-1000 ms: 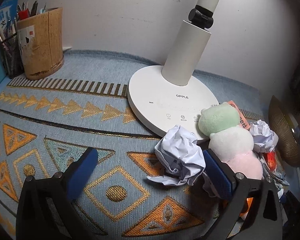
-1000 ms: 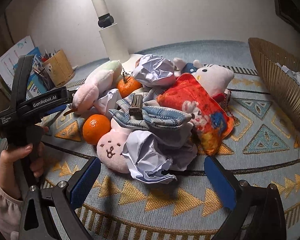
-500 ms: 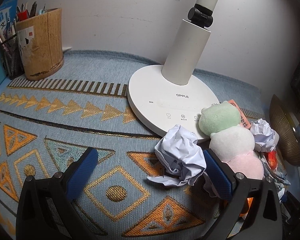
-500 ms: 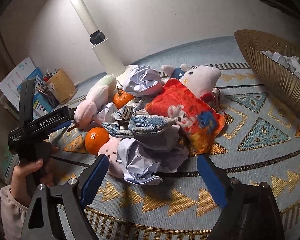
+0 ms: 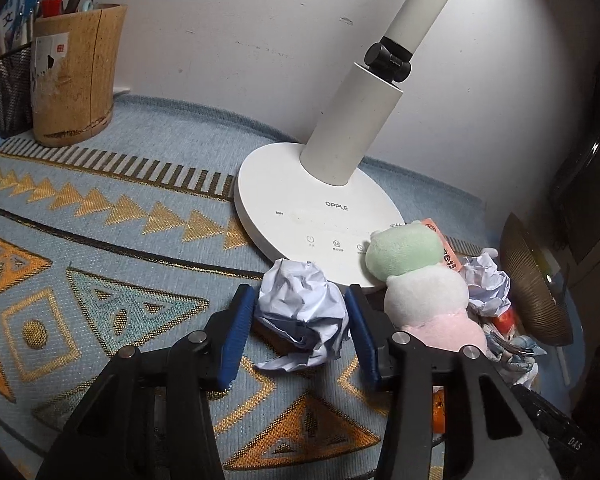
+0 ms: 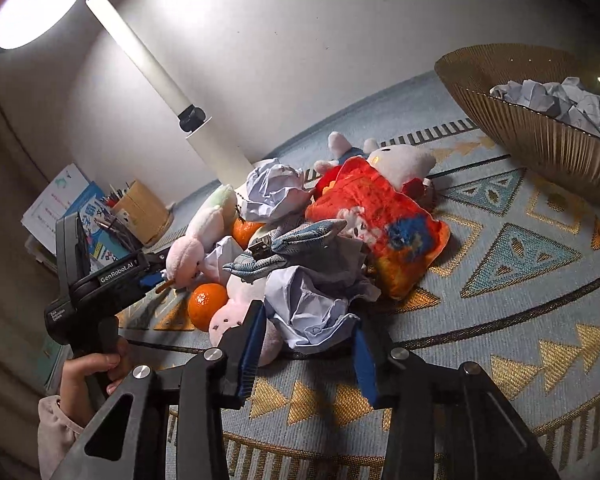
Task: Organize objects
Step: 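Close the left tool on a white paper ball while the right tool grasps another, then lift both held paper balls up off the rug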
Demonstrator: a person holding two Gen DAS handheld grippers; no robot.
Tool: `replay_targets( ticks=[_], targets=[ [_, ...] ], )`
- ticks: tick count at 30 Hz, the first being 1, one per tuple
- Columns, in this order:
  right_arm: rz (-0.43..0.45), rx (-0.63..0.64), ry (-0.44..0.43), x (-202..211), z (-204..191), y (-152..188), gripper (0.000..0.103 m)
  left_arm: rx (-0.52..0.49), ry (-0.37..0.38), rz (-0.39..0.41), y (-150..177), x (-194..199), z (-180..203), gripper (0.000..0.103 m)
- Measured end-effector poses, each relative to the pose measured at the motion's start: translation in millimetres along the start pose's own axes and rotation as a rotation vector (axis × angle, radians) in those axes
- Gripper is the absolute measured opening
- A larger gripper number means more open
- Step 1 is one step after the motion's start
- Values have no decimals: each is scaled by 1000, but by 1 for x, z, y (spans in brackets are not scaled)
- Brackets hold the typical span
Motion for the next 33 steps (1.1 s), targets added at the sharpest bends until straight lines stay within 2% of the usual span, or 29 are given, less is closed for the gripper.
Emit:
replay_targets(
  ticks=[4, 10, 13, 17, 20, 25, 28, 33],
  targets=[
    [19, -11, -15, 11, -3, 8, 40, 33, -7, 40, -4, 8, -6, 44],
    [137, 4, 14, 44, -6, 9, 40, 9, -50, 72, -5, 20, -8, 44],
    [197, -32, -12, 55, -1, 6, 40, -19, -64, 76, -6, 22, -5, 44],
    [287, -83, -91, 72, 7, 5, 40, -36, -54, 94, -8, 28, -4, 44],
    [287, -115, -147, 72, 10, 4, 40, -20, -39, 113, -10, 32, -7, 44],
    [277, -116, -190, 70, 7, 3, 40, 0, -23, 124, -5, 31, 0, 44],
    [282, -100, -216, 71, 3, 3, 40, -33, -17, 132, -4, 31, 7, 44],
    [277, -111, -230, 68, 5, 5, 40, -97, -51, 149, -3, 30, 18, 44]
  ],
)
Point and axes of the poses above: each gripper's, at about its wrist camera, not at the fingertips, and x roughly against the way its jaws point, z to its right, y to its underside, the point moved 6 cm from there along -x, roughly the way its jaws point, and after that the axes turned 3 degrees about x, right-handed, at the moved point
